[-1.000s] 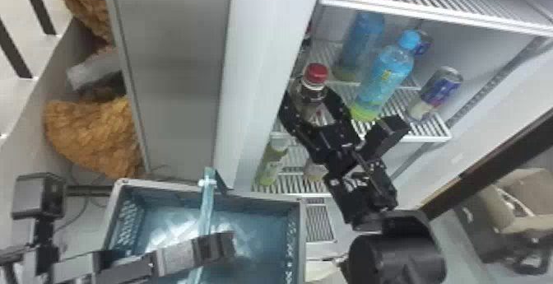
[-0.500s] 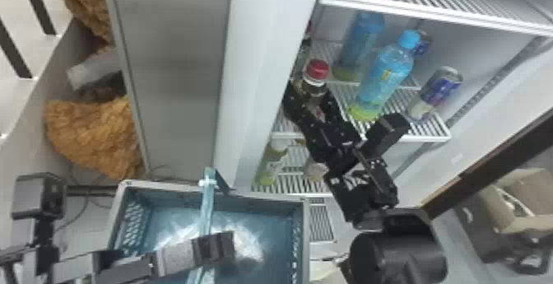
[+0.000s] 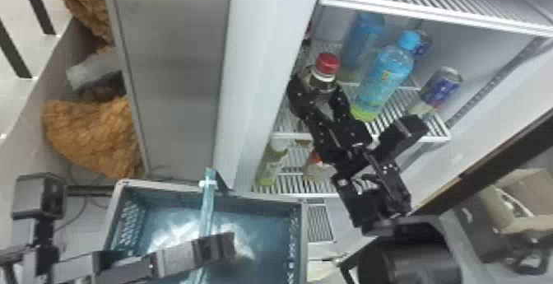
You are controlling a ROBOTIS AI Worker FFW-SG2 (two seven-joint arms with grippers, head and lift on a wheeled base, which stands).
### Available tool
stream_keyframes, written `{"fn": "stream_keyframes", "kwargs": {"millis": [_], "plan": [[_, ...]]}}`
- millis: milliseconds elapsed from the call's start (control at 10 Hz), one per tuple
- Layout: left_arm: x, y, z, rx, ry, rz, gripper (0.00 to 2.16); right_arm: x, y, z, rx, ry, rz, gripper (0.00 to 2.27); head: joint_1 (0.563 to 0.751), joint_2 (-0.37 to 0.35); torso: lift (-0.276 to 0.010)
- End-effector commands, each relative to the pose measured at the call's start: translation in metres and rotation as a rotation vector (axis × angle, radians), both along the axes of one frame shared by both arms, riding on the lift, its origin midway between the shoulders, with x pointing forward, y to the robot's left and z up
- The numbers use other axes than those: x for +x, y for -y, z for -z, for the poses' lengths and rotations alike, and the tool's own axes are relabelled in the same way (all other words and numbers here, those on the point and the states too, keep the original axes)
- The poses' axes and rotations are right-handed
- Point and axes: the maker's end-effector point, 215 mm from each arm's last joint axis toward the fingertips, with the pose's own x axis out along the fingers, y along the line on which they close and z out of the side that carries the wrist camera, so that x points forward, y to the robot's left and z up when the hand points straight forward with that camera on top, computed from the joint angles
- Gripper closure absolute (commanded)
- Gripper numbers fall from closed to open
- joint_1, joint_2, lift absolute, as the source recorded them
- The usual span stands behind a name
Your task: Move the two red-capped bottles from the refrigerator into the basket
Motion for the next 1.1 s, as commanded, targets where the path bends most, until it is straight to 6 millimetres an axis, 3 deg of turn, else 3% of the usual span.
{"fn": "stream_keyframes", "kwargs": {"millis": [0, 300, 500, 1000], "plan": [[0.001, 0.0, -0.001, 0.001, 0.004, 0.002, 1.21, -0.015, 0.006, -0.004, 0.005, -0.011, 0.006, 1.28, 0.695, -0.276, 0.0], [0.0, 0.001, -0.002, -0.001, 0.007, 0.007, 1.21, -0.05, 0.005, -0.014, 0.034, -0.049, -0.019, 1.28, 0.695, -0.309, 0.0], [0.0, 0.003, -0.003, -0.002, 0.011, 0.014, 1.21, -0.071, -0.005, -0.027, 0.056, -0.055, -0.054, 1.28, 0.695, -0.312, 0.0], [0.001, 0.003, -0.003, -0.002, 0.011, 0.014, 1.21, -0.127, -0.04, -0.03, 0.117, -0.162, -0.177, 1.28, 0.695, -0.295, 0.0]]}}
